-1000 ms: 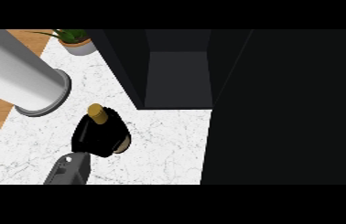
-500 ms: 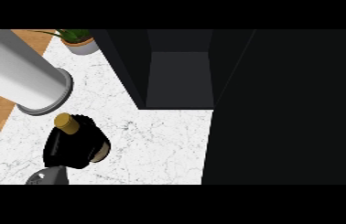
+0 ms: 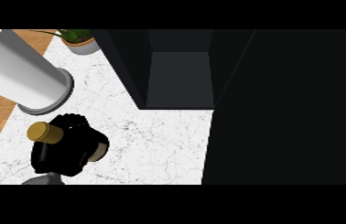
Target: Pick up the wine, place it into the cabinet and close the cabinet
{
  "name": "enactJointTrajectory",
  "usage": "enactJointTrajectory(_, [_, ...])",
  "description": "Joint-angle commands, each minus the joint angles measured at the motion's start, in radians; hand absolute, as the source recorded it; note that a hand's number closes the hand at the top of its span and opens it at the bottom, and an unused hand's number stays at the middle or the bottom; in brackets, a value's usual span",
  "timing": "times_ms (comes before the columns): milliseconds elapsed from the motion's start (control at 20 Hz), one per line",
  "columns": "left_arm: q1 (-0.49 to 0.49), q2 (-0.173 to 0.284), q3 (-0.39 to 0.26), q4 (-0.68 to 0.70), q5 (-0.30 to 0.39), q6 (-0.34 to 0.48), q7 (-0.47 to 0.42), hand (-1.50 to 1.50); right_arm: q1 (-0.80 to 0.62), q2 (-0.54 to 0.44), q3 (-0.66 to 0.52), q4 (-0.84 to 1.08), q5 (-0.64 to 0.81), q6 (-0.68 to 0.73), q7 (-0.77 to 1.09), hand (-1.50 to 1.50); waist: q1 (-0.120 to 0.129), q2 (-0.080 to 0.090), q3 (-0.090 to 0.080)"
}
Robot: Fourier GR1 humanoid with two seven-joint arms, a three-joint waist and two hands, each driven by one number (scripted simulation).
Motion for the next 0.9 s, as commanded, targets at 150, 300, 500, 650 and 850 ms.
enactJointTrajectory(150, [0.044, -0.077, -0.108, -0.318, 0.052, 0.045, 0.273, 1.50, -0.004, 0.020, 0.044, -0.098, -0.002, -0.027, 0.060, -1.50, 0.000, -0.002, 0.000])
enactJointTrajectory(300, [0.042, -0.055, -0.120, -0.437, 0.055, 0.071, 0.374, 1.50, -0.063, -0.002, -0.029, -0.047, -0.057, -0.022, 0.049, -1.50, 0.001, 0.001, 0.000])
enactJointTrajectory(500, [0.035, -0.137, -0.225, -0.476, -0.058, 0.171, 0.407, 1.50, 0.011, -0.003, -0.031, -0.110, -0.084, -0.005, 0.050, -1.50, -0.008, 0.002, 0.000])
enactJointTrajectory(650, [0.017, -0.128, -0.241, -0.578, -0.021, 0.175, 0.541, 1.50, -0.004, -0.013, -0.069, -0.075, -0.107, 0.009, 0.031, -1.50, -0.006, 0.002, 0.000])
enactJointTrajectory(850, [0.008, -0.152, -0.351, -0.643, -0.015, 0.239, 0.616, 1.50, 0.037, 0.032, 0.038, -0.087, -0.021, -0.009, 0.025, -1.50, -0.006, 0.001, 0.000])
